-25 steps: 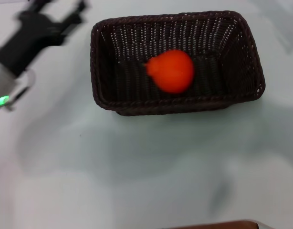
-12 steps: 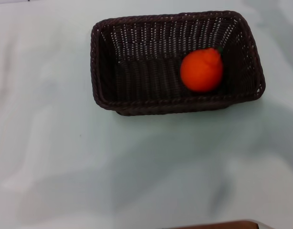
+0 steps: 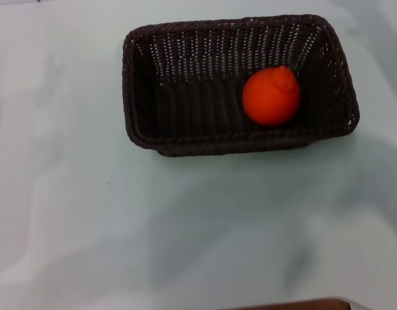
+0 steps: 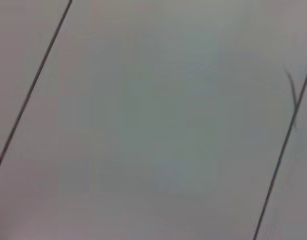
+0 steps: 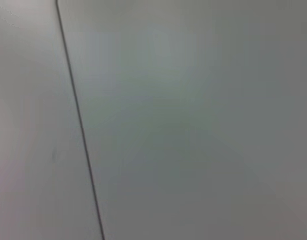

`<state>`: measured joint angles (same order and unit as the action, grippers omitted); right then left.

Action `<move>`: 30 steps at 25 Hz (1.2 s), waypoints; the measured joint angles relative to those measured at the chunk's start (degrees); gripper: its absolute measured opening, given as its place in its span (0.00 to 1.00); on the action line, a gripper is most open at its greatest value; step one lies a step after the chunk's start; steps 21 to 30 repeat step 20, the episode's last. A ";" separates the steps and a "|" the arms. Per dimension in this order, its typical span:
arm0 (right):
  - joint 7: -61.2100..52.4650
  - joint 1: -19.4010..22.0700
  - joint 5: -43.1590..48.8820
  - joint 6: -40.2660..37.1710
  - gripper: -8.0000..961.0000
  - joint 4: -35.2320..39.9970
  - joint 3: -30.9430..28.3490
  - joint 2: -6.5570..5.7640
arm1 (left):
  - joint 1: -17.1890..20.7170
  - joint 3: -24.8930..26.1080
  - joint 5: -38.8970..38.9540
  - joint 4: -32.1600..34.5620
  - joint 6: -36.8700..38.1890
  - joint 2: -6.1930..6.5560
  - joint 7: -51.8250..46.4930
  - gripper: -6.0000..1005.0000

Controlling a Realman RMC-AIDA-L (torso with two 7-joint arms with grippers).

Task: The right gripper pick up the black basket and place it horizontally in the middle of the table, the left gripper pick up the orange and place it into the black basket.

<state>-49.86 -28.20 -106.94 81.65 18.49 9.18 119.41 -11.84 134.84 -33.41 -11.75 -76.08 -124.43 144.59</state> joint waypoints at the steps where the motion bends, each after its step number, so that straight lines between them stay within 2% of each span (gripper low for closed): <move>1: 0.04 -0.13 0.00 -0.05 0.97 -0.30 -0.52 0.03 | -0.01 0.31 0.01 0.36 -1.24 -0.01 2.20 0.92; 6: 2.19 -1.46 -0.03 -0.13 0.98 -2.99 -4.68 0.03 | 0.22 0.99 0.03 1.86 -6.76 -0.06 11.34 0.92; 11: 3.67 -2.08 -0.03 -0.09 0.98 -3.56 -4.81 0.03 | -0.11 0.97 0.03 3.94 -8.00 -0.07 18.35 0.92; 30: 5.61 -2.96 0.08 -1.63 0.98 -4.08 -4.68 0.06 | -0.35 1.07 -0.06 4.03 -7.14 0.10 18.78 0.92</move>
